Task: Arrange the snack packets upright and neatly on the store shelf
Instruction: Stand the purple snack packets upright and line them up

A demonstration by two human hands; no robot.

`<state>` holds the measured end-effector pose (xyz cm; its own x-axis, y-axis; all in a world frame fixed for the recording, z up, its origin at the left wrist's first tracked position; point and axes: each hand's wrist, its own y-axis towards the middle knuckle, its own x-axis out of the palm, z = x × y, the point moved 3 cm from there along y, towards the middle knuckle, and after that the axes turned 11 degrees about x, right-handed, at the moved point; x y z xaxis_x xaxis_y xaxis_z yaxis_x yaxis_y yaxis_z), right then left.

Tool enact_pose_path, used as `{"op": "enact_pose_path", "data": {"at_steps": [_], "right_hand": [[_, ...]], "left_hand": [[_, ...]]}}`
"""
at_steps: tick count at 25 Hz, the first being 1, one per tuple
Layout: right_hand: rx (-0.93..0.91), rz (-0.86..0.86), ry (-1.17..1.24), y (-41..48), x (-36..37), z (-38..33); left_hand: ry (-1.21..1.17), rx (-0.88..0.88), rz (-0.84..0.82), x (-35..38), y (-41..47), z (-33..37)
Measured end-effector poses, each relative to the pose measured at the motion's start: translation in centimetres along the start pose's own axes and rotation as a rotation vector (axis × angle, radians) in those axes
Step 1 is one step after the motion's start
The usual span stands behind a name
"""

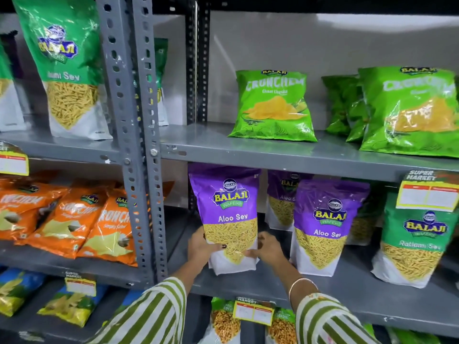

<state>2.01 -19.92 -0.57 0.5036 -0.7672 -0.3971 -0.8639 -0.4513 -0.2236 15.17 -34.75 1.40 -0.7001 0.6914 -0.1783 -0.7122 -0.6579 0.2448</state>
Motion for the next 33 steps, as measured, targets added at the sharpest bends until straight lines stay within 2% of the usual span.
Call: {"op": "enact_pose_path", "data": {"at_steps": [9,11,16,21,26,28,30,33], "right_hand": [[-0.010,0.144,0.156,3.5,0.3,5.1],[-0.023,0.107,0.178,3.6,0.3,5.5],[0.013,-0.035,0.145,4.6,-0.4,5.8],[0.032,-0.024,0.123,4.0,1.1,5.0],[0.015,-0.017,0.104,2.4,5.4,3.3],[-0.003,-0.087,0.142,1.7,6.8,2.3],[-0.023,-0.182,0.323,1.4,7.0,0.4],[-0.026,-0.166,0.690,2.5,4.7,-3.9]], "left_hand": [[0.089,0.062,-0.042,5.1,3.0,-3.8],[0.056,0.047,-0.065,5.1,2.9,-4.1],[-0.053,-0.084,-0.260,5.4,2.1,-6.0],[0.012,-0.132,-0.226,4.4,2.5,-7.0],[0.036,-0.169,-0.236,0.2,2.8,-7.8],[0.032,-0.186,-0.209,-1.1,2.7,-7.8],[-0.118,-0.171,-0.126,-2.3,3.1,-6.2],[-0.538,-0.137,0.030,-3.2,5.9,-2.0]]}}
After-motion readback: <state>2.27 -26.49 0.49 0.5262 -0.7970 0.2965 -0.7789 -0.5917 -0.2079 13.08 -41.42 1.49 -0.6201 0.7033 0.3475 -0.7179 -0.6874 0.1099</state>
